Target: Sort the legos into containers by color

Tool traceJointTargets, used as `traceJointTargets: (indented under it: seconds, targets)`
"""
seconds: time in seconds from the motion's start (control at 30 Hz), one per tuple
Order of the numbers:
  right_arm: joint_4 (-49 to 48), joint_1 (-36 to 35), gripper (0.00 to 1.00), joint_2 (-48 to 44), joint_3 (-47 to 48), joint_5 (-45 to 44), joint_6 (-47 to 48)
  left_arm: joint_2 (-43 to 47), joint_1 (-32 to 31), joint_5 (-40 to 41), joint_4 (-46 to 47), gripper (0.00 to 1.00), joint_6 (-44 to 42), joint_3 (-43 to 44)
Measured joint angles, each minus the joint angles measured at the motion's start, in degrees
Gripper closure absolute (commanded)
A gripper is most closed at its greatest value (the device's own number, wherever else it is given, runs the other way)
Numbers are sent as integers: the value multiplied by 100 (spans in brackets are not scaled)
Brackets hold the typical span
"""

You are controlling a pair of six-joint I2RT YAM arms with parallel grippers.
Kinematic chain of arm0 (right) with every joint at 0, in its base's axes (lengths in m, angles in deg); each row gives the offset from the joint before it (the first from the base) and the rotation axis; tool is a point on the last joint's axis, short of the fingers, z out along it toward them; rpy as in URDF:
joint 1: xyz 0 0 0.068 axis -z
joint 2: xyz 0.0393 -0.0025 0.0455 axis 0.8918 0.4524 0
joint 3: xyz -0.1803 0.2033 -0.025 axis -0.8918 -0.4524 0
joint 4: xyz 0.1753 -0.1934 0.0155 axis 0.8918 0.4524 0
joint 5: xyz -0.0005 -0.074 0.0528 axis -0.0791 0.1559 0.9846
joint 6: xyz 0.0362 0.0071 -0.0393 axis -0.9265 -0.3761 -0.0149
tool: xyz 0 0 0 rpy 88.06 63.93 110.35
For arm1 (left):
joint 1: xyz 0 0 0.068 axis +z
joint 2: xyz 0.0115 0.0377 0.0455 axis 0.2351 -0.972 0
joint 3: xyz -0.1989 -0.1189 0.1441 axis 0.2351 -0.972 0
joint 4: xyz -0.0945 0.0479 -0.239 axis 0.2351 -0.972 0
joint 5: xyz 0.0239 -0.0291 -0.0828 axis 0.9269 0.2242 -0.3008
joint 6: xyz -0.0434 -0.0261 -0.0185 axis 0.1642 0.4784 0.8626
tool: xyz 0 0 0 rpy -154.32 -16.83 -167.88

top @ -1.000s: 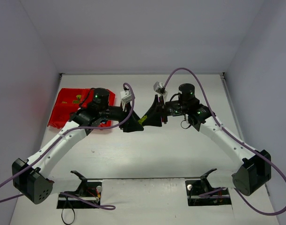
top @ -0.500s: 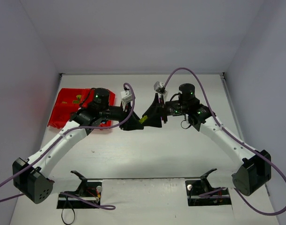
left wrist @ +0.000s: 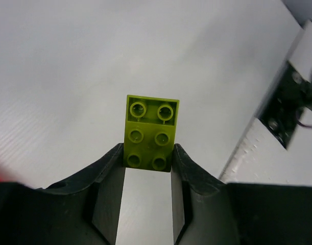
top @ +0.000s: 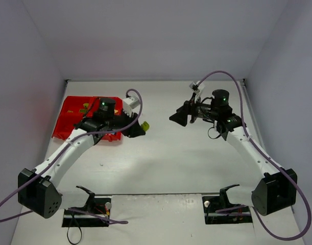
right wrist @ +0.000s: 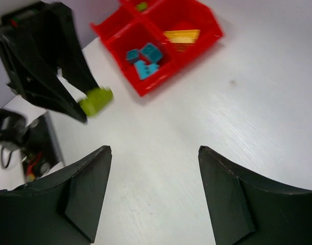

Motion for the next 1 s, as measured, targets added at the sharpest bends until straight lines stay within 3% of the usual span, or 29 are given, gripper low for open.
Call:
traceJointTargets:
  seconds: [0.17, 0.3, 0.5, 0.67, 1.0]
  targets:
    - [118, 210, 34, -273, -535, -1119, -136, -59, 1314, 1058, -66, 92, 326, 55]
    - [166, 201, 34, -518, -887, -1884, -229, -332, 2162, 2146, -295, 92, 584, 608]
    - [142, 201, 34, -769, -1211, -2632, -297, -1266, 2914, 3206, -339, 88, 890, 1611]
    - [87, 201, 34, -957, -1471, -2841, -374, -2251, 3405, 3622, -352, 85, 1080, 2050]
    - [-81, 201, 34, -988, -1521, -2914, -385, -3869, 3755, 3871, -704, 42, 1305, 3077]
